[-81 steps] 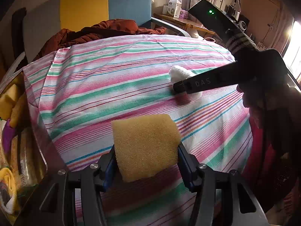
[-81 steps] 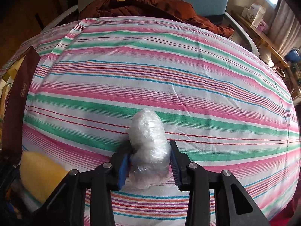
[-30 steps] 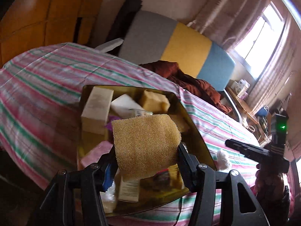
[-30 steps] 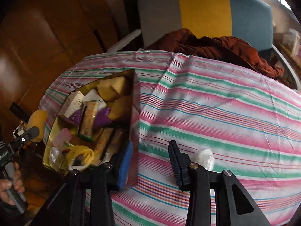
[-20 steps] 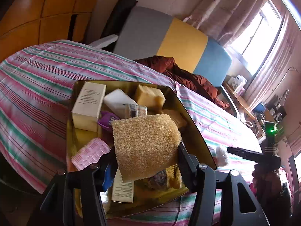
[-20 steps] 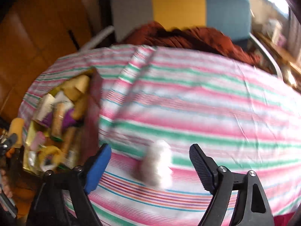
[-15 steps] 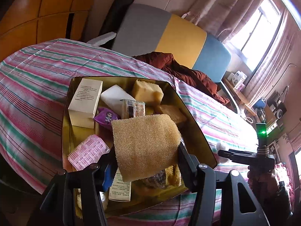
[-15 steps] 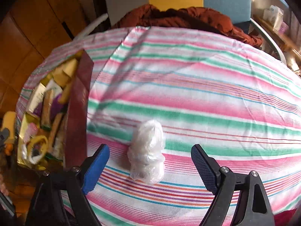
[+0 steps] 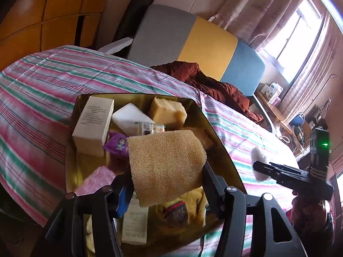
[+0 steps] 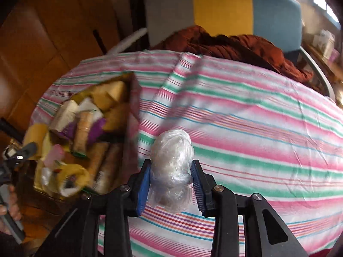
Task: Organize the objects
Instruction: 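Carry sponge and bag over the gold tray and open both grippers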
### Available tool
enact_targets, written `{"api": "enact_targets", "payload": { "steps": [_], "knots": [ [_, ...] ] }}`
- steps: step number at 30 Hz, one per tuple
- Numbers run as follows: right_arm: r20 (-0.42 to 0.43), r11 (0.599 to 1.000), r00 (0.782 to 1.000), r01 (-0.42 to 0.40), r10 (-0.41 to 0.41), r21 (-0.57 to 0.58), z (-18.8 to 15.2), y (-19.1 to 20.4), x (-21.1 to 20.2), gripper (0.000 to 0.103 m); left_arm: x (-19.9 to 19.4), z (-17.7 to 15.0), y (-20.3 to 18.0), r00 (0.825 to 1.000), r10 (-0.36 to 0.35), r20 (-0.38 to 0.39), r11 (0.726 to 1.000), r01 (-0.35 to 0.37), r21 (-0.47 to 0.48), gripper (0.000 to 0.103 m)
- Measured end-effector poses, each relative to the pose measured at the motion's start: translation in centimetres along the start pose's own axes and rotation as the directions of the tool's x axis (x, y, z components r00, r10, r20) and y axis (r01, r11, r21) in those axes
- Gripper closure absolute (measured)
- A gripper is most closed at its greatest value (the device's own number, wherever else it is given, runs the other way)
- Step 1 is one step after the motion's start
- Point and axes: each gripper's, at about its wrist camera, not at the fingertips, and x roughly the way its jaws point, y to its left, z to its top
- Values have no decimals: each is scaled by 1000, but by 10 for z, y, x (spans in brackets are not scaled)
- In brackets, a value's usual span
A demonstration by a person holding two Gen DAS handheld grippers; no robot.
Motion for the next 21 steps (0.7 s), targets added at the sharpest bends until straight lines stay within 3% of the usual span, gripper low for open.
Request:
{"api": "enact_targets", "payload": {
  "steps": [3, 9, 11, 18, 21],
  "knots": [
    [12, 997, 998, -58, 58, -45, 8, 32, 1, 66, 9, 5, -3, 1000, 18, -8, 1000, -18, -3, 42],
    [3, 985, 989, -146, 147, -94, 21, 85, 22, 58, 22, 7, 0, 999, 50, -22, 999, -50, -14, 28],
    [2, 983, 989, -149, 151, -106, 21, 96, 27, 45, 23, 3, 1, 998, 54, -31, 998, -54, -9, 24],
    [-27, 982, 988, -154, 152, -112, 9, 102, 40, 36, 15, -8, 9, 992, 121, -19, 993, -122, -9, 22],
    [-17, 985, 991, -130, 129, -112, 2, 100, 38, 25, 6, -13, 6, 984, 179, 19, 983, -179, 30, 22]
  ]
}}
